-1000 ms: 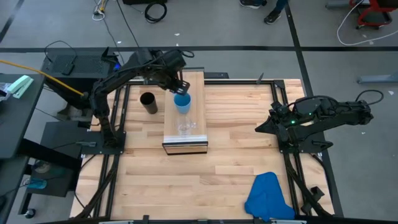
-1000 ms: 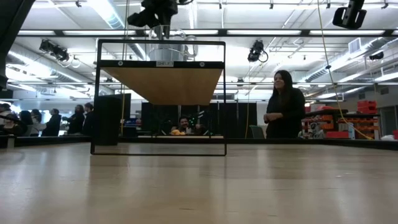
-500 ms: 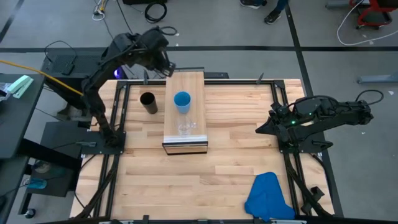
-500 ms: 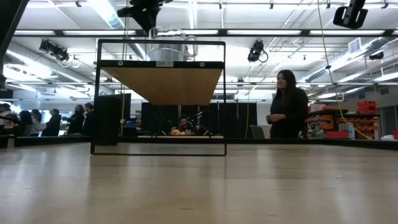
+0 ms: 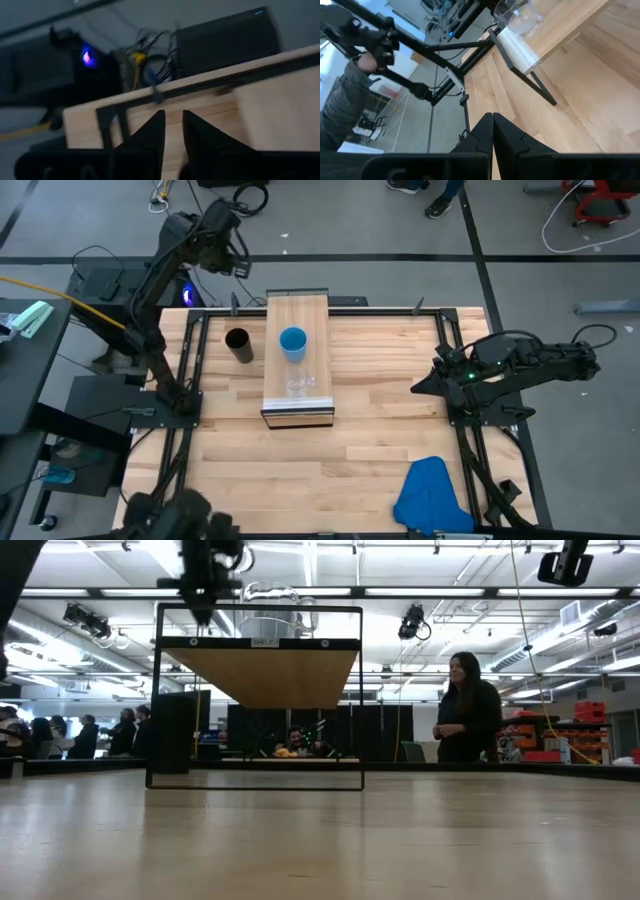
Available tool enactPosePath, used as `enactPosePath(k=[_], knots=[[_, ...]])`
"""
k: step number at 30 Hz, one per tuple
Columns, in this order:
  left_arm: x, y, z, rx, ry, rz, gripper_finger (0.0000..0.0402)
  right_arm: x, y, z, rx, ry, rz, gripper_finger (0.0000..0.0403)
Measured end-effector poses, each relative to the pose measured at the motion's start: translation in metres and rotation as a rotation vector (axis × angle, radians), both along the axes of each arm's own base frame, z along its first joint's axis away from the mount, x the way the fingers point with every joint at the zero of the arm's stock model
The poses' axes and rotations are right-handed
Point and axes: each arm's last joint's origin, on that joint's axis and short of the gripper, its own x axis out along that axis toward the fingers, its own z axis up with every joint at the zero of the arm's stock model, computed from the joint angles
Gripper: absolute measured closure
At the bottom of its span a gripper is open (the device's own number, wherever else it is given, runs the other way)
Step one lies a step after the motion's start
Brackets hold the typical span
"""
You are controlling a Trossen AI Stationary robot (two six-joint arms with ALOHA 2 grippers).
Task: Stack small to large cups/mugs on shelf
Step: Put the black cup on the shelf
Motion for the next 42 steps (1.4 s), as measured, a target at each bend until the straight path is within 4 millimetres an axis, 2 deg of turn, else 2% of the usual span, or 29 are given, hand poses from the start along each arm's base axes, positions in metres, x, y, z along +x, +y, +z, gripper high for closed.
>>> enactPosePath(k=[8, 11, 14, 20, 26, 34, 42], knots=[[-0.043, 0.037, -0.049, -0.180, 0.142, 0.106, 0.0340, 0.000, -0.002, 0.000, 0.028, 0.006, -0.073, 0.0387], [-0.057, 0.041, -0.067, -0.269, 0.130, 0.149, 0.0344, 0.000, -0.002, 0.000, 0.028, 0.006, -0.095, 0.0387], [-0.062, 0.039, -0.086, -0.341, 0.089, 0.125, 0.0348, 0.000, -0.003, 0.000, 0.023, 0.005, -0.111, 0.0387], [-0.059, 0.020, -0.116, -0.387, 0.042, 0.071, 0.0351, 0.000, -0.003, 0.000, 0.022, 0.005, -0.115, 0.0387], [-0.051, -0.008, -0.133, -0.433, -0.008, 0.008, 0.0346, 0.001, -0.003, 0.000, 0.022, 0.005, -0.114, 0.0387], [-0.045, -0.038, -0.135, -0.410, -0.056, 0.023, 0.0351, 0.000, -0.003, 0.000, 0.024, 0.005, -0.107, 0.0387], [-0.035, -0.047, -0.152, -0.409, -0.089, 0.018, 0.0329, 0.000, -0.002, 0.000, 0.030, 0.006, -0.091, 0.0387]])
